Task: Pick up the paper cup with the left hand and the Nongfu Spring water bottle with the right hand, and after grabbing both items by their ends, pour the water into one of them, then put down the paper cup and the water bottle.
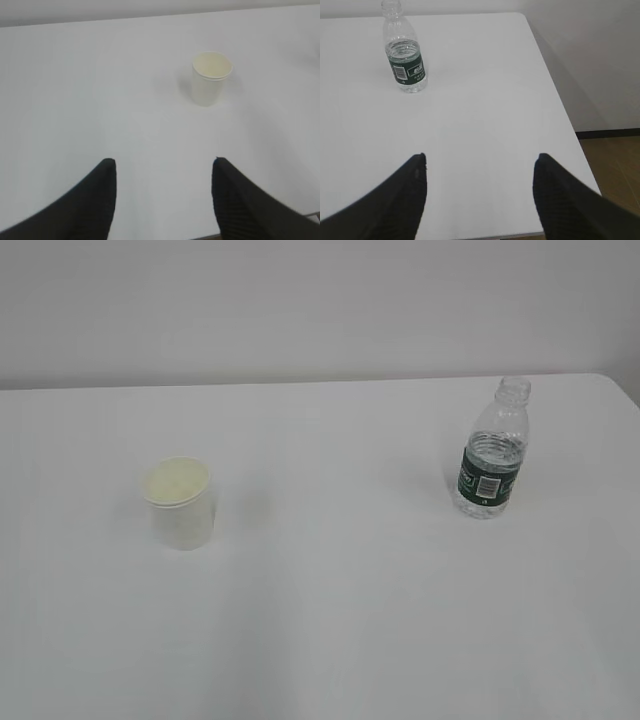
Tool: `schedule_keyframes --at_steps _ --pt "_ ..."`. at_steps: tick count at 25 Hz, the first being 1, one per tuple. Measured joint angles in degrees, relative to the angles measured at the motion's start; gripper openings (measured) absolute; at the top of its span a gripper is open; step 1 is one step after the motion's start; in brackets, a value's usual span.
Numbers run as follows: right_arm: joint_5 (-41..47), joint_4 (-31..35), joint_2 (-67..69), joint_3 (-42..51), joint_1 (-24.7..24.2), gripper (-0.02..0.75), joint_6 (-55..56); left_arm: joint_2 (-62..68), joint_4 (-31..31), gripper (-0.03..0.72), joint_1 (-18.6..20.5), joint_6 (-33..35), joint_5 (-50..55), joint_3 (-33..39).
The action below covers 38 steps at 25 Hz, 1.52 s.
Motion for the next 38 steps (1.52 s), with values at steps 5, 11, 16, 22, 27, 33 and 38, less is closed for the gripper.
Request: schedule_keyframes --at_steps 5,11,16,22,27,33,38 --pt "-1.6 0.1 0.9 -1.3 0.0 0.512 0.0 1.0 0.0 0.43 0.0 0.1 -0.8 0.0" --pt "-6.2 0.1 3.4 -1.3 0.0 0.511 0.0 3.4 -0.1 0.43 0.0 0.2 -2.8 0.0" --pt "-12.0 0.6 5.4 -1.3 0.0 0.512 0.0 5.9 0.0 0.43 -1.4 0.3 -4.3 -0.3" --pt "-17.4 4.0 8.9 -1.3 0.0 0.512 0.0 13.3 4.7 0.421 -6.6 0.3 -7.2 -4.3" --pt "-23.0 4.7 12.1 -1.3 0.0 0.511 0.0 18.7 5.7 0.417 -10.0 0.4 -14.4 -6.2" --pt "-29.0 7.1 15.1 -1.3 0.0 0.512 0.0 23.2 5.7 0.413 -10.6 0.4 -22.5 -6.3" --pt "-34.0 8.4 19.0 -1.3 0.0 0.512 0.0 25.1 6.4 0.412 -10.6 0.4 -25.2 -6.3"
